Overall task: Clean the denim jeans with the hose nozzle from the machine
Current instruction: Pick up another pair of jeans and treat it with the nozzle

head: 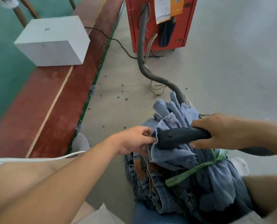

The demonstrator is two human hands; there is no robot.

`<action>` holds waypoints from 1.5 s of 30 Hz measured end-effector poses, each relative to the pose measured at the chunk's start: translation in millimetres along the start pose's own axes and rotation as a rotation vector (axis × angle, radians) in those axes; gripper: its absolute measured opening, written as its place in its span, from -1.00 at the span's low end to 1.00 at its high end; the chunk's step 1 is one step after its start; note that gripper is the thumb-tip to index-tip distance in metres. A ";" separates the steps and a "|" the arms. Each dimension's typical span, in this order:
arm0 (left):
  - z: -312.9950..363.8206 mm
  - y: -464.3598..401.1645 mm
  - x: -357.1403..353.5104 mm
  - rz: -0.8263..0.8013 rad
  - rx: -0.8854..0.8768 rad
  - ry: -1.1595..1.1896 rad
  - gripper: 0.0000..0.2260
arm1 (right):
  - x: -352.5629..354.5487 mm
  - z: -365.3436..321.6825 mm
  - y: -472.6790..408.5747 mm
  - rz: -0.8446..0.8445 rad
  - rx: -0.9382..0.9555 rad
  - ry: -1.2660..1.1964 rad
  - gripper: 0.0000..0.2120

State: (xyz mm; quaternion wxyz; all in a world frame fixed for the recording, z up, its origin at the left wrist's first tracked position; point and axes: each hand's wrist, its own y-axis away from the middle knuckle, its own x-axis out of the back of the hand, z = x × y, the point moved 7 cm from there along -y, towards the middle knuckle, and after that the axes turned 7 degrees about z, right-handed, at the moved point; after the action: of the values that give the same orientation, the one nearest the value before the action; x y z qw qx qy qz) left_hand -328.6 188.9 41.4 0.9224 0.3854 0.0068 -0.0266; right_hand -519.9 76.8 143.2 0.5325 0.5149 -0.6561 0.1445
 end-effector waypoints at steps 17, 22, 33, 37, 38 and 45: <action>60.0 27.1 -28.2 0.814 -1.023 -1.015 -0.48 | 56.0 27.4 25.3 0.345 -0.289 -0.107 -0.55; 67.9 -14.0 -52.1 0.603 -0.686 -0.913 -0.69 | 66.5 26.7 39.3 0.339 -0.303 -0.202 -0.66; 37.5 -65.0 -57.7 0.055 0.162 0.522 -0.59 | 36.0 54.9 38.0 0.044 -0.398 -0.246 -0.64; 33.6 -53.2 -55.4 -0.118 0.079 0.564 -0.65 | 30.8 57.5 18.8 0.081 -0.411 -0.185 -0.67; 34.7 -49.9 -52.1 -0.124 0.040 0.548 -0.67 | 33.7 57.0 16.3 0.123 -0.415 -0.175 -0.67; 39.0 -39.8 -41.3 0.099 0.000 0.690 -0.71 | 60.7 61.6 33.4 0.227 -0.403 -0.316 -0.69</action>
State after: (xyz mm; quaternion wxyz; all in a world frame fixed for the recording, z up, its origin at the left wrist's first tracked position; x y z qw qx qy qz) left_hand -372.3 135.1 42.0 0.8659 0.3716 0.2994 0.1502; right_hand -575.5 14.0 182.5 0.4959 0.3380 -0.7998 -0.0125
